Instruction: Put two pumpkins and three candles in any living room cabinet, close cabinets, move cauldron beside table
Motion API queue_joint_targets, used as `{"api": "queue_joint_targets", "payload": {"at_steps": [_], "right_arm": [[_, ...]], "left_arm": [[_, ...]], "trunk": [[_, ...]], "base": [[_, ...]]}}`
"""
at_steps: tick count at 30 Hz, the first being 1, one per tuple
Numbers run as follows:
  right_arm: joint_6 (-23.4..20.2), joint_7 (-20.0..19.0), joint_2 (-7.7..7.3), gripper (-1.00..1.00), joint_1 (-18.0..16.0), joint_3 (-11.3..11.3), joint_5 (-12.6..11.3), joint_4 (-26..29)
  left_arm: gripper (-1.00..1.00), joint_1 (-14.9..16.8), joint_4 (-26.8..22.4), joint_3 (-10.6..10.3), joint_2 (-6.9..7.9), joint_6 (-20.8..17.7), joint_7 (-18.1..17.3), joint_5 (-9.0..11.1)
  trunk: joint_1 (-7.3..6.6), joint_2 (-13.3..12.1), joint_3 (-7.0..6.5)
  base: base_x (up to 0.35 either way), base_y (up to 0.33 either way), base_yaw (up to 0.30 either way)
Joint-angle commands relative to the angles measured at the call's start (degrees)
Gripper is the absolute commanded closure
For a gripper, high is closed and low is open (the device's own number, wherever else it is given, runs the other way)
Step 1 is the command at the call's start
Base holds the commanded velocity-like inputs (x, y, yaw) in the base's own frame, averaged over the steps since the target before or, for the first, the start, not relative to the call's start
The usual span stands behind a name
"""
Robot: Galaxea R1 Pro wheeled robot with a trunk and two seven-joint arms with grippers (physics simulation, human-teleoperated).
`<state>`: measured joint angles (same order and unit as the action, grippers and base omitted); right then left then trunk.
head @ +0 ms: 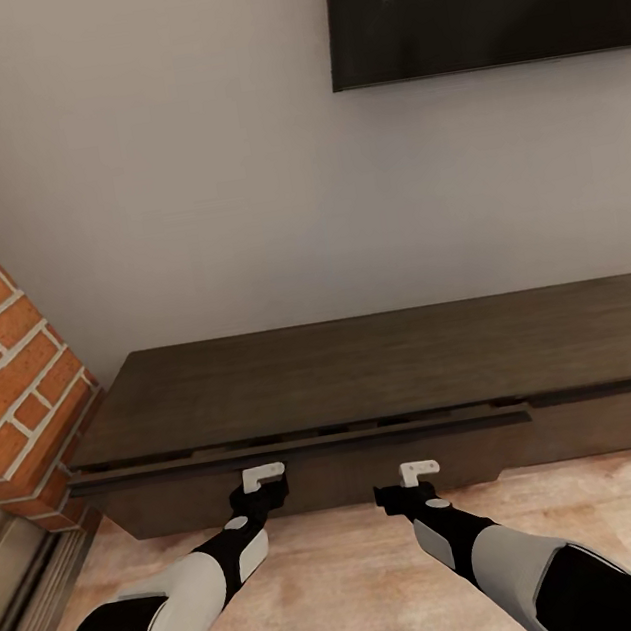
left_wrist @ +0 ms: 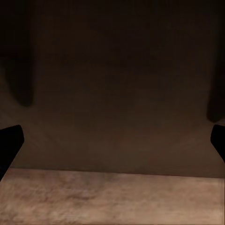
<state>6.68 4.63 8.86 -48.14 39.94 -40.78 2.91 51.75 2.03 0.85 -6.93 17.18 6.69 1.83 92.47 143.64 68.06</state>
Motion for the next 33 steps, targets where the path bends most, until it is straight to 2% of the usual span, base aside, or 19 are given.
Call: {"api": "queue_joint_targets", "payload": {"at_steps": [1, 33], "right_arm": [[0.1, 0.2, 0.01, -1.00, 0.0, 0.5, -0.4, 0.0], [0.1, 0.2, 0.01, -1.00, 0.0, 0.6, -0.4, 0.0]], "left_arm": [[-1.00, 0.1, 0.2, 0.2, -0.01, 0.4, 0.1, 0.2], [-1.00, 0.1, 0.2, 0.2, -0.01, 0.4, 0.1, 0.2]], "trunk": [[0.00, 0.0, 0.04], [0.00, 0.0, 0.04]], "base": [[0.166, 0.000, 0.000], [0.033, 0.000, 0.000]]}}
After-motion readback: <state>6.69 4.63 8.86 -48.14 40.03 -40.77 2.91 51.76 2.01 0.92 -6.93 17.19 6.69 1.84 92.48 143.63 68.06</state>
